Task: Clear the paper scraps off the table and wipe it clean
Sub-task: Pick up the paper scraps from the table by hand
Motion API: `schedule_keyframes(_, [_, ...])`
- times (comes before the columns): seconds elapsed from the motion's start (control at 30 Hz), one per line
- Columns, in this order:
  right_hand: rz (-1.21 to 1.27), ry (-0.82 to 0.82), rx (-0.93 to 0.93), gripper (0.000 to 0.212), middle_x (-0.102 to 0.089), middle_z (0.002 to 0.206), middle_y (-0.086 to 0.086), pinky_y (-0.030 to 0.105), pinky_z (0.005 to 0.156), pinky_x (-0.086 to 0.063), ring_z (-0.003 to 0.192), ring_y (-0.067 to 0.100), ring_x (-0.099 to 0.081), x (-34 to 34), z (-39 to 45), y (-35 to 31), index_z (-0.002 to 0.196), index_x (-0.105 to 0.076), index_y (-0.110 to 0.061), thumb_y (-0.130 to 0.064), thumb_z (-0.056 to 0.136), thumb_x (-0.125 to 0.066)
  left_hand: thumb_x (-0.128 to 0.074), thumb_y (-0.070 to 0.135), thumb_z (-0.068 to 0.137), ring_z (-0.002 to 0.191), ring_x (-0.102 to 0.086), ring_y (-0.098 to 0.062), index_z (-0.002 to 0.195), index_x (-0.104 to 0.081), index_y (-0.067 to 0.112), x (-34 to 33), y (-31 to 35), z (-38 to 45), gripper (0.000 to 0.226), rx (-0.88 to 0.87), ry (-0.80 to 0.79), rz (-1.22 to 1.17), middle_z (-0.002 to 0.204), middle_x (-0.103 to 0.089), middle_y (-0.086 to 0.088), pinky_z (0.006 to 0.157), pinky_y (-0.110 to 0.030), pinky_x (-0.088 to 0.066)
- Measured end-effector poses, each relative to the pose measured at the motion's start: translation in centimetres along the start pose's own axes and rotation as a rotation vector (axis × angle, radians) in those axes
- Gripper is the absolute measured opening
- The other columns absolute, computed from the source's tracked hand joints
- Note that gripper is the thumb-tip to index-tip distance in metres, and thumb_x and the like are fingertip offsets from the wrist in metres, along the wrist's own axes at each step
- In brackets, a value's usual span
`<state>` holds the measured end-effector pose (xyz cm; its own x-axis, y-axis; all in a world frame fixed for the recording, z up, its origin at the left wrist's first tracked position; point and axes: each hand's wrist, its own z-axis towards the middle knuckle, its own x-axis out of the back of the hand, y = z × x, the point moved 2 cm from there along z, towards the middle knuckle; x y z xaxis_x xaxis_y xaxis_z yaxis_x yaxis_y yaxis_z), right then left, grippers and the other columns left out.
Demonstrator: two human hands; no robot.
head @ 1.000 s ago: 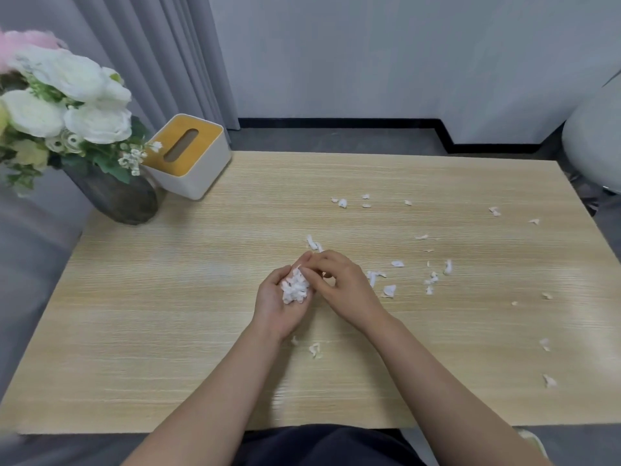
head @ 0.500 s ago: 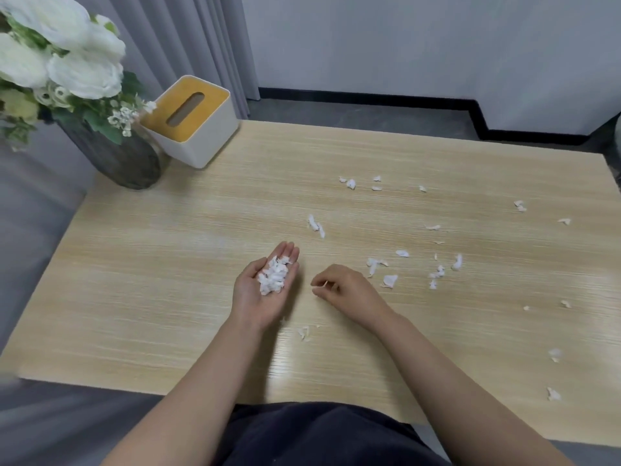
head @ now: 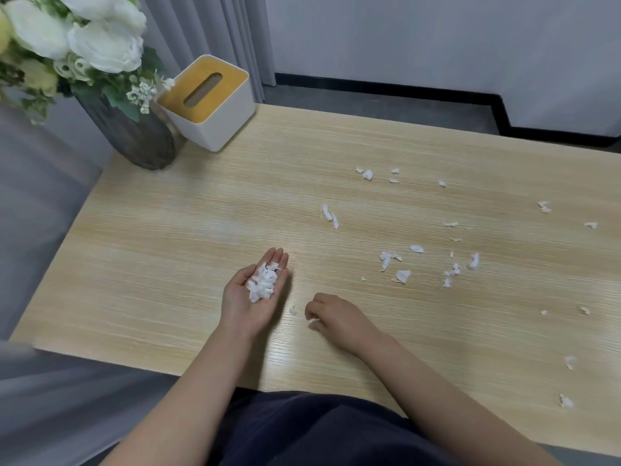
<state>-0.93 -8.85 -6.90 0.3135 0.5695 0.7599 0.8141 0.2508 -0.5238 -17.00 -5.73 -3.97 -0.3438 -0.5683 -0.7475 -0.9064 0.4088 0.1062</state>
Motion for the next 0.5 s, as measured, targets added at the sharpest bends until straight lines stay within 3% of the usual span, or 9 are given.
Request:
schedule_keyframes(0.07, [-0.003, 0.006, 0.007, 0.012, -0.055, 0.106, 0.005, 0.032, 0.073, -0.038, 0.097, 0.023, -0.052, 0.0, 0.0, 0.0, 0.100, -0.058, -0.010, -0.017, 0.093, -0.052, -0.080, -0.012, 0.042, 0.117, -0.056, -0.031, 0.106, -0.066, -0.009, 0.1, 0.2, -0.2, 0.066, 0.009, -0.014, 0.002, 0.118, -0.063, -0.018, 0.092, -0.048, -0.046])
schedule_keyframes(0.13, [0.003, 0.024, 0.007, 0.013, -0.056, 0.103, 0.006, 0.032, 0.073, -0.039, 0.093, 0.023, -0.053, 0.0, -0.1, 0.1, 0.098, -0.060, -0.010, -0.016, 0.093, -0.049, -0.064, -0.001, 0.067, 0.117, -0.056, -0.030, 0.110, -0.064, -0.007, 0.5, 0.3, -0.4, 0.043, 0.003, 0.040, 0.028, 0.117, -0.064, -0.018, 0.091, -0.047, -0.047])
schedule_keyframes(0.23, [0.091, 0.100, -0.041, 0.015, -0.058, 0.099, 0.005, 0.030, 0.076, -0.040, 0.092, 0.021, -0.055, 0.7, 0.0, -0.1, 0.095, -0.063, -0.011, -0.015, 0.092, -0.049, -0.041, 0.009, 0.079, 0.115, -0.057, -0.029, 0.113, -0.061, -0.005, 1.0, 0.5, -0.3, 0.041, -0.007, 0.076, 0.020, 0.116, -0.065, -0.017, 0.090, -0.046, -0.048])
schedule_keyframes(0.4, [0.322, 0.355, -0.079, 0.010, -0.063, 0.091, 0.000, 0.025, 0.078, -0.044, 0.085, 0.012, -0.056, 3.7, 0.8, -2.1, 0.093, -0.067, -0.015, -0.018, 0.090, -0.058, -0.044, 0.006, 0.077, 0.115, -0.057, -0.031, 0.101, -0.068, -0.009, 1.3, 0.3, -0.9, 0.037, 0.023, 0.077, 0.025, 0.118, -0.063, -0.018, 0.092, -0.051, -0.045])
schedule_keyframes(0.5, [0.434, 0.430, -0.023, 0.009, -0.064, 0.089, -0.006, 0.024, 0.079, -0.045, 0.085, 0.008, -0.057, 5.4, 1.4, -4.2, 0.093, -0.068, -0.019, -0.019, 0.088, -0.061, -0.046, 0.006, 0.079, 0.102, -0.065, -0.032, 0.099, -0.069, -0.008, 1.1, -0.2, -1.3, 0.033, 0.055, 0.086, 0.031, 0.112, -0.066, -0.020, 0.089, -0.045, -0.049])
